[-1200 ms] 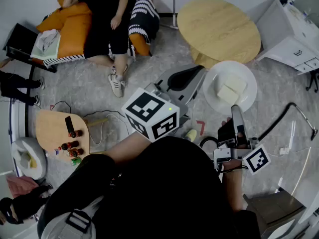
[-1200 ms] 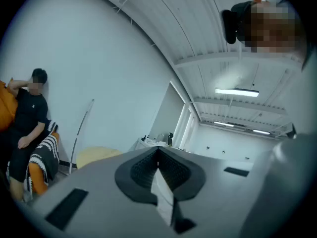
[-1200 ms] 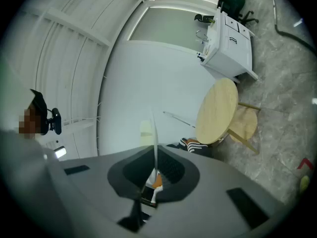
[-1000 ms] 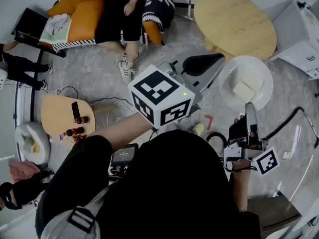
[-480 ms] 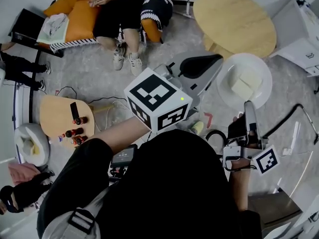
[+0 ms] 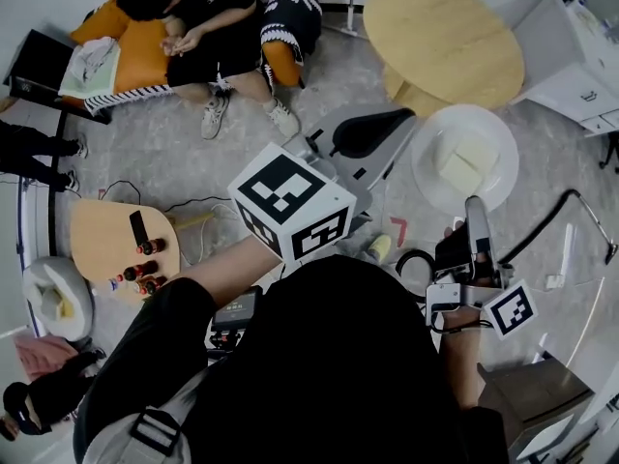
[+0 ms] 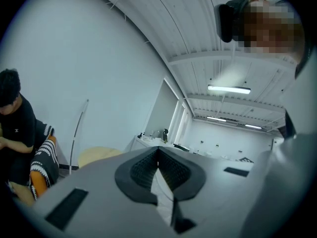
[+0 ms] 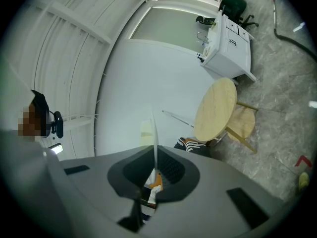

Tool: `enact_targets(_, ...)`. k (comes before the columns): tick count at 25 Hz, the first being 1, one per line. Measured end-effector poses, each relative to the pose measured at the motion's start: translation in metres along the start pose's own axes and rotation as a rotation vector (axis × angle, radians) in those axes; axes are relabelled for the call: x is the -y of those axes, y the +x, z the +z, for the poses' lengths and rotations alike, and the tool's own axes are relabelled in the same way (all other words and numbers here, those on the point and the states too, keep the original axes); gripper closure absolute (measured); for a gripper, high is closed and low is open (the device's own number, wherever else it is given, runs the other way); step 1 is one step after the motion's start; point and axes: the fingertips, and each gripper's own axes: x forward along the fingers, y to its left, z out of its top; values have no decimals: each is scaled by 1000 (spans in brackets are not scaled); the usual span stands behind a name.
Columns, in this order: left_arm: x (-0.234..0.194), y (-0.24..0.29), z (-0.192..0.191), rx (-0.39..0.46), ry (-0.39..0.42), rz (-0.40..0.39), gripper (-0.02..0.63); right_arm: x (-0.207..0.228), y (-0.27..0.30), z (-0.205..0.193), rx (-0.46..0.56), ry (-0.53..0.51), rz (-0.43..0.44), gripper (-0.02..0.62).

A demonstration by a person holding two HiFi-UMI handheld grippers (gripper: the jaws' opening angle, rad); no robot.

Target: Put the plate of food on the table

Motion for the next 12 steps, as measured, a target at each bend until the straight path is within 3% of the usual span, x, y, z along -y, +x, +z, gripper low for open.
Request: enact_targets(12,-16,-11,6,20,40,52,600,-2,-2,-2,45,13,-43,578)
